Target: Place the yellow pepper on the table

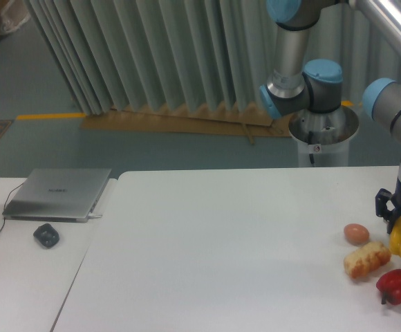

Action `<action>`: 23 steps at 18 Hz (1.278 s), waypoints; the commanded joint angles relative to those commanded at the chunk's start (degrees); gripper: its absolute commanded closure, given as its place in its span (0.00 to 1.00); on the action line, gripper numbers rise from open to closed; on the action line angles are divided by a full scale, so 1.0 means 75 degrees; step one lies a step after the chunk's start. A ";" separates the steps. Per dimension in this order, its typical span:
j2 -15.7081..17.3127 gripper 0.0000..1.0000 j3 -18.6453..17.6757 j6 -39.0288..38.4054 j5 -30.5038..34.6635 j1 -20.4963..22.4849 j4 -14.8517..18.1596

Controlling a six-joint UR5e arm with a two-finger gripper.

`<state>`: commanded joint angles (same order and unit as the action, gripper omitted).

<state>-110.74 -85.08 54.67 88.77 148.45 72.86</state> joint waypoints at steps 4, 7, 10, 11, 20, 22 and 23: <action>0.0024 0.00 -0.0199 0.0000 0.0397 -0.0117 -0.0480; 0.0035 0.00 -0.0223 0.0000 0.0422 -0.0141 -0.0504; 0.0082 0.00 -0.0246 -0.0012 0.0445 -0.0153 -0.0481; 0.0129 0.00 -0.0246 -0.0012 0.0434 -0.0211 -0.0458; 0.1055 0.00 -0.0270 0.1274 0.0797 -0.0481 0.0842; 0.1265 0.00 -0.0258 0.2618 0.0507 -0.0492 0.0960; 0.1347 0.00 -0.0246 0.2787 0.0295 -0.0493 0.1077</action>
<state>-100.64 -86.92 75.57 90.98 144.76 80.94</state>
